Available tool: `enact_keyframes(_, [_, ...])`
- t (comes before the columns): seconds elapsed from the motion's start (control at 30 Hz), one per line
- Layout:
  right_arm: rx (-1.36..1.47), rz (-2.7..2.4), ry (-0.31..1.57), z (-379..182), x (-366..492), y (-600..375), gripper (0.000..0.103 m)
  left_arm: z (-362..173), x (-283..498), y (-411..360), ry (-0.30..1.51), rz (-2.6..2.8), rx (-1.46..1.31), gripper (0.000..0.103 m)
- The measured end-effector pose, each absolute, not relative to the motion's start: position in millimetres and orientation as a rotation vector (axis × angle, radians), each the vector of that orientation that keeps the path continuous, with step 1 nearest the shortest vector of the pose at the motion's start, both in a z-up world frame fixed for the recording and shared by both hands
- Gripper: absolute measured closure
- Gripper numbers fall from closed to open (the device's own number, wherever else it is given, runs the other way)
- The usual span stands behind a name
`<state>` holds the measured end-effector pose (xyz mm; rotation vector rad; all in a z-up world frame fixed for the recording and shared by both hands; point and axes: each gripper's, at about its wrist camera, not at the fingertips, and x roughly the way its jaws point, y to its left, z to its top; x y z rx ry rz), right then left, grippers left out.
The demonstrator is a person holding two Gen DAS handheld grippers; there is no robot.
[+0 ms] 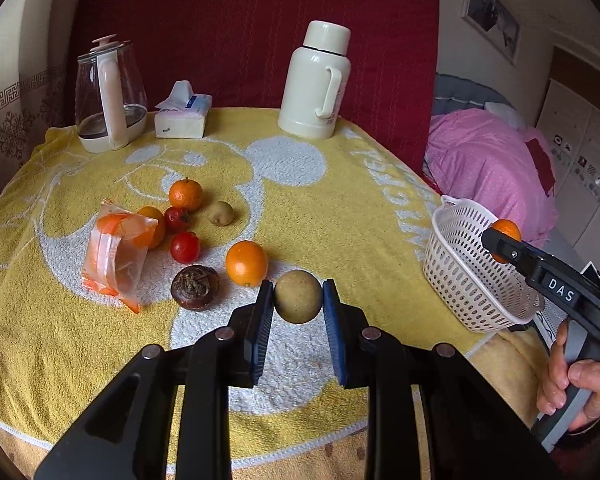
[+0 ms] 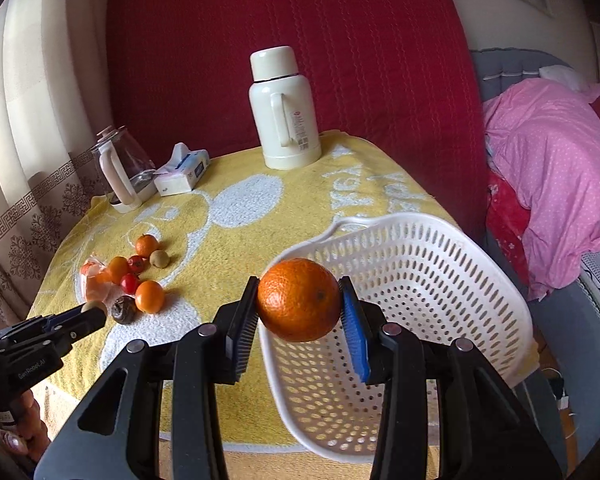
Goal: Organize fruits
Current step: 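Lift and carry the potato and orange in both grippers toward the white basket, then open the right gripper to drop the orange into the white basket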
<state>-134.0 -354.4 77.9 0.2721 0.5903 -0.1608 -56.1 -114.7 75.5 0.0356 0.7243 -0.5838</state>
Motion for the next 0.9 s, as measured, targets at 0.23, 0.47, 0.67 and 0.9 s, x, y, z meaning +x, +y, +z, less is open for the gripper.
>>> enact_keyframes(0.23, [0.296,-0.225,0.638,57.5,-139.4,-380.9,0.063,81.4,-61.9,-141.9,0.716,-0.622,0.067,0.078])
enact_keyframes(0.47, [0.306,-0.295,0.662,47.2,-140.4,-402.1,0.063,87.8,-66.8,-173.4,0.704,-0.675,0.096,0.078])
enact_keyframes(0.67, [0.303,-0.316,0.661,48.2,-140.3,-409.8,0.063,94.3,-68.5,-202.7,0.692,-0.732,0.113,0.078])
enact_keyframes(0.9, [0.300,-0.343,0.633,56.5,-145.8,-419.6,0.061,99.9,-72.5,-235.8,0.673,-0.794,0.137,0.078])
